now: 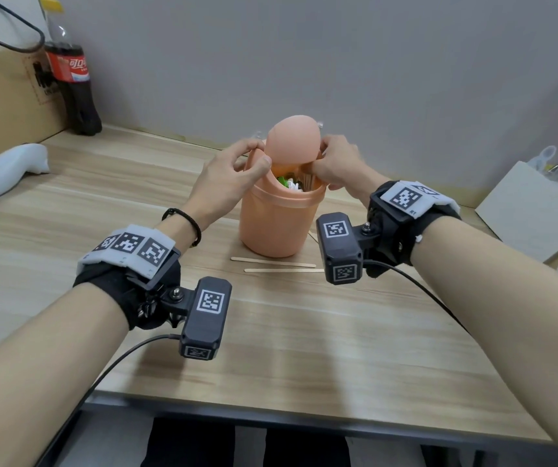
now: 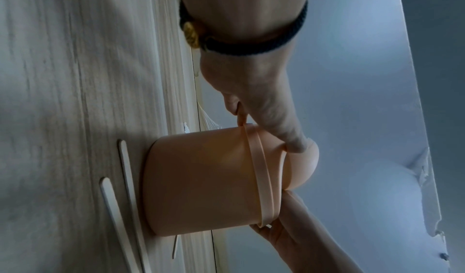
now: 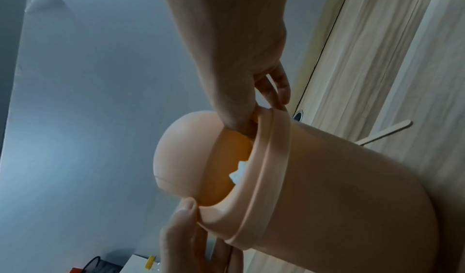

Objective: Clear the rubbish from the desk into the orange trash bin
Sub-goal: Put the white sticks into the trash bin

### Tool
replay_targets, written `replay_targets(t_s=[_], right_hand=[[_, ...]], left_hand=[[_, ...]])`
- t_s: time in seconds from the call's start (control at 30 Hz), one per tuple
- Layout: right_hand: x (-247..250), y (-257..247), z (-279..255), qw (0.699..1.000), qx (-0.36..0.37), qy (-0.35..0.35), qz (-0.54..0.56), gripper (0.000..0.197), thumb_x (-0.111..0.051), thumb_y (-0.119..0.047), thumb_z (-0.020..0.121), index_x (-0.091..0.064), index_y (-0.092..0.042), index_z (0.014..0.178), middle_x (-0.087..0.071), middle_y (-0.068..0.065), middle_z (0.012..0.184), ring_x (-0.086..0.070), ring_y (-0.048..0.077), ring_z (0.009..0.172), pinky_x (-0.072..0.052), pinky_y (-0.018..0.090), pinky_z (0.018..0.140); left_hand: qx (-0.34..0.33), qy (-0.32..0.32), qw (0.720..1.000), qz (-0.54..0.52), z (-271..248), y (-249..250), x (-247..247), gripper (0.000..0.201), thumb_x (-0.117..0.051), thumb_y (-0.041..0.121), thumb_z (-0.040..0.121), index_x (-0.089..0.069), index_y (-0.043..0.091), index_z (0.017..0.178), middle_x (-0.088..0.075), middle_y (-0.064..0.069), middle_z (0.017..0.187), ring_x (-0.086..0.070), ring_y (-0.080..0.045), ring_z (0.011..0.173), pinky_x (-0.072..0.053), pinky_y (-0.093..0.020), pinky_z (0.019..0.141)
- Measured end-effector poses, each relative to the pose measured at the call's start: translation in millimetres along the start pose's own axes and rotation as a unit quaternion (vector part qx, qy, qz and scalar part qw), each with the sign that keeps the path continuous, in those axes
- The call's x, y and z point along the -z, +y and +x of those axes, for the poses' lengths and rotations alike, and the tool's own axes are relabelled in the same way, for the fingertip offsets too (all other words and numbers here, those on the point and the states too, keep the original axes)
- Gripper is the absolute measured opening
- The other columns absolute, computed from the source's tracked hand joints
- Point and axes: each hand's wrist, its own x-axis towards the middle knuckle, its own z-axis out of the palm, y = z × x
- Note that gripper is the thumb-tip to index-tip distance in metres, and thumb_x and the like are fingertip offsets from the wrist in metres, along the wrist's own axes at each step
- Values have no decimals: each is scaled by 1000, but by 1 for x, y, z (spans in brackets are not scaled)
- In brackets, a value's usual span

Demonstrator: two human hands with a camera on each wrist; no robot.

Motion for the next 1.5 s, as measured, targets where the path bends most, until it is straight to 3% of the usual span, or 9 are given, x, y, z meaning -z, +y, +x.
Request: replay_targets(t_s=[0.2,0.33,0.6,0.77,0.87,1.0,1.27,1.4,1.5], right_hand=[[12,9,-5,998,34,-53,22,31,-65,-24,85,-55,-14,112,-67,8,104,-65,21,94,-57,38,77],[23,12,-11,995,36,-80,44,31,-60,-21,85,-54,-18,115,-66,1,99,-64,17,88,-57,40,85],[7,-1,-2,998,26,-45,-20,40,-53,-8,84,-49,-16,122,-64,9,109,-67,24,90,-60,41,77],[11,10,-2,992,72,-106,14,44,-60,-14,86,-46,-15,128,-61,6,108,-65,23,95,-59,39,78],[23,22,-12,982,87,-157,58,45,-60,-28,92,-44,-17,132,-59,-3,104,-62,17,96,-55,33,80],[31,42,-23,978,84,-165,100,40,-44,-41,100,-46,-19,133,-60,-1,117,-63,18,101,-55,35,84],[28,91,-37,973,0,-173,153,33,-32,-23,105,-61,-8,116,-64,12,112,-60,20,91,-50,32,78],[6,104,-42,976,-4,-203,78,37,-38,-13,102,-50,-15,137,-54,2,139,-56,18,115,-47,35,97],[-16,98,-51,969,23,-243,23,47,-41,-10,99,-41,-17,145,-44,-2,148,-47,18,131,-36,24,100]], left_hand=[[-4,-1,1000,-10,-2,-2,-1,13,-60,45,89,-59,51,100,-68,23,102,-62,14,100,-47,-15,87],[-4,3,1000,-8,-2,-2,-2,14,-59,46,89,-57,52,101,-66,25,104,-59,13,105,-47,-18,90],[10,-10,1000,22,-3,4,2,12,-58,39,95,-57,51,97,-65,28,96,-55,27,87,-40,0,73],[4,-14,1000,28,-3,-1,3,13,-53,41,97,-56,54,97,-68,22,99,-60,8,98,-43,-16,86],[-3,-14,1000,22,-2,-3,-1,14,-52,42,98,-56,49,109,-66,19,111,-58,9,105,-42,-14,88],[-5,-14,1000,16,-1,-5,-4,27,-49,42,100,-55,41,127,-63,14,120,-56,1,115,-38,-7,83],[-11,2,1000,6,3,-7,-8,34,-47,40,102,-52,33,134,-61,11,123,-54,-5,117,-40,-18,90],[-10,2,1000,2,5,-11,-9,33,-46,42,102,-51,35,133,-61,10,125,-53,-7,120,-39,-23,95],[-7,-1,1000,6,6,-13,-9,33,-46,44,101,-51,37,134,-62,10,125,-54,-8,120,-39,-24,93]])
